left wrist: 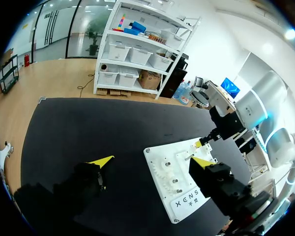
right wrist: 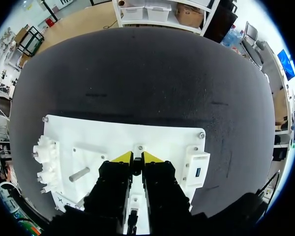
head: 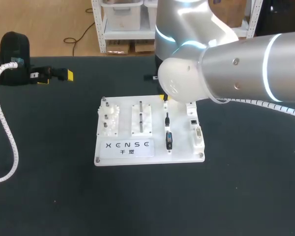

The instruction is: Insert the USB connector, Ethernet cable, and multi-pin plug into their matching sockets one by one.

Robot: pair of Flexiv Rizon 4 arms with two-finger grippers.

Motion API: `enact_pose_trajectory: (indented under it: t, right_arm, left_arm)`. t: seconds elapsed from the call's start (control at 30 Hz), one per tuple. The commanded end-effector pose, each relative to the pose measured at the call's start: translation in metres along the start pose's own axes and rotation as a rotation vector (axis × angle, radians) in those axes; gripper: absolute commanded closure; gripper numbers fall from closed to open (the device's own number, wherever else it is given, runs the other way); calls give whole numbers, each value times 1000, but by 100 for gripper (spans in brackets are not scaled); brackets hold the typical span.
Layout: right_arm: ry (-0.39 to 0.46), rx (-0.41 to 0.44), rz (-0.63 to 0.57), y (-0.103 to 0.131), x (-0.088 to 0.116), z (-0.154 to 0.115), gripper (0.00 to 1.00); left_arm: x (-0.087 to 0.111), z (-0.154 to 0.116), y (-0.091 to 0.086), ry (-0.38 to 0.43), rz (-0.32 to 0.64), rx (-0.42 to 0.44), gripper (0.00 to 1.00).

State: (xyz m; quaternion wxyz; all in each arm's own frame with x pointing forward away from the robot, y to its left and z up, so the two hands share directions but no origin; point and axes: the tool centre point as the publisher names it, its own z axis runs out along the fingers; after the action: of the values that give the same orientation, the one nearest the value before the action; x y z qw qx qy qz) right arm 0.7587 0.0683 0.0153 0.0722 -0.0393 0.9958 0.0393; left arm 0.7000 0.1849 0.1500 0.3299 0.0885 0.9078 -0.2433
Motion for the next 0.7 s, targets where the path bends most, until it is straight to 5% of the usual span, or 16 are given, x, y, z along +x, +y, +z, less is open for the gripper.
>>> enact_pose_trajectory:
  t: [0.03,0.7]
  right_arm:
    - [-11,-1,0,4,0,-5,96]
    - [-35,4,-8,2,-6,-18,95]
  left_arm:
    - [0,0,0,0,0,0,0]
    - [0,0,0,0,0,0,0]
